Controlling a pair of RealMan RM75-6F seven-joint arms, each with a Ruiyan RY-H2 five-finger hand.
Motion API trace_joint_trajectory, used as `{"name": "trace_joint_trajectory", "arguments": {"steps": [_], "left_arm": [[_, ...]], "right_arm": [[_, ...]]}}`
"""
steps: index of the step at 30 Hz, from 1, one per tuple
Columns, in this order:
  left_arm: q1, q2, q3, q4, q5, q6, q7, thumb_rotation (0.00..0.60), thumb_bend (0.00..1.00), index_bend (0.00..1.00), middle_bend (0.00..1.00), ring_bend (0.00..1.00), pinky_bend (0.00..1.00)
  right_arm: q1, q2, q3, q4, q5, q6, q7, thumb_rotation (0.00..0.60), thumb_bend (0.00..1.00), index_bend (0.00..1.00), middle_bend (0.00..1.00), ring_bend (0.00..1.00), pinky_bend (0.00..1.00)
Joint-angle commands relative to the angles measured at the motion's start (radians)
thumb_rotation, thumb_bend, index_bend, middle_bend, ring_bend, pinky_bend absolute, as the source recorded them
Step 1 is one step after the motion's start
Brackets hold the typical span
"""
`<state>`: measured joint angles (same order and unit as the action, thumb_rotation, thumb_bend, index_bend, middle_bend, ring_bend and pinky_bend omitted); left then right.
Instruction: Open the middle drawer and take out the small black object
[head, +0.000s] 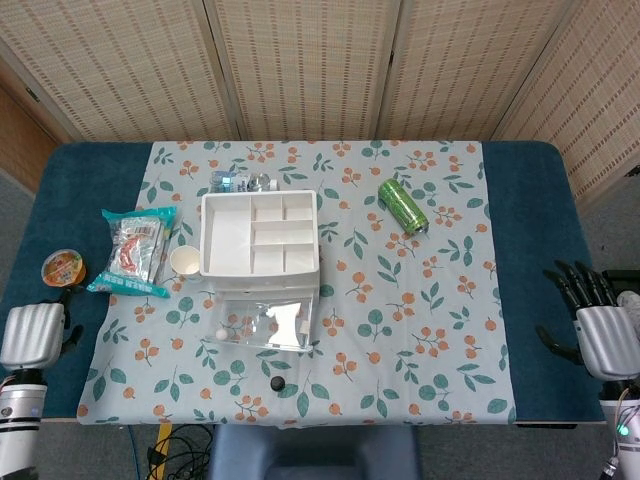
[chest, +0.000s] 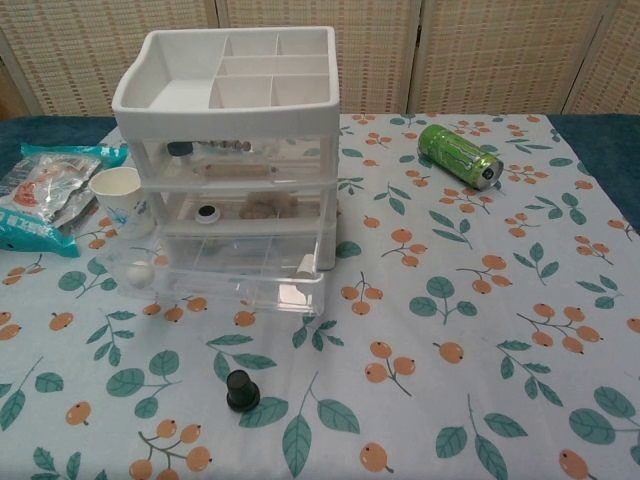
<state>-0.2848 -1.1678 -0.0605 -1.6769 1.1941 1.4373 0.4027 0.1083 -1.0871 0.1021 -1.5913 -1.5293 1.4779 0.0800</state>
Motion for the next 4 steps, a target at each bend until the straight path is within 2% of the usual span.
{"name": "trace_joint_trajectory", "arguments": {"steps": [1, 4], "left_arm": [[0.036, -0.031, 0.003, 0.036, 0.037, 0.060, -0.019, 0.600, 0.29, 0.23, 0.52, 0.47, 0.72], [0.060, -0.054, 0.012, 0.063, 0.082, 0.097, -0.049, 0.600, 0.29, 0.23, 0.50, 0.45, 0.70]], "right_arm": [[0.002, -0.002, 0.001, 0.000, 0.004, -0.002, 0.000, 0.600, 0.30, 0.12, 0.08, 0.06, 0.07], [0.001, -0.006, -0.001, -0.001, 0.005, -0.001, 0.001, 0.600, 0.30, 0.12, 0.08, 0.06, 0.07]]}}
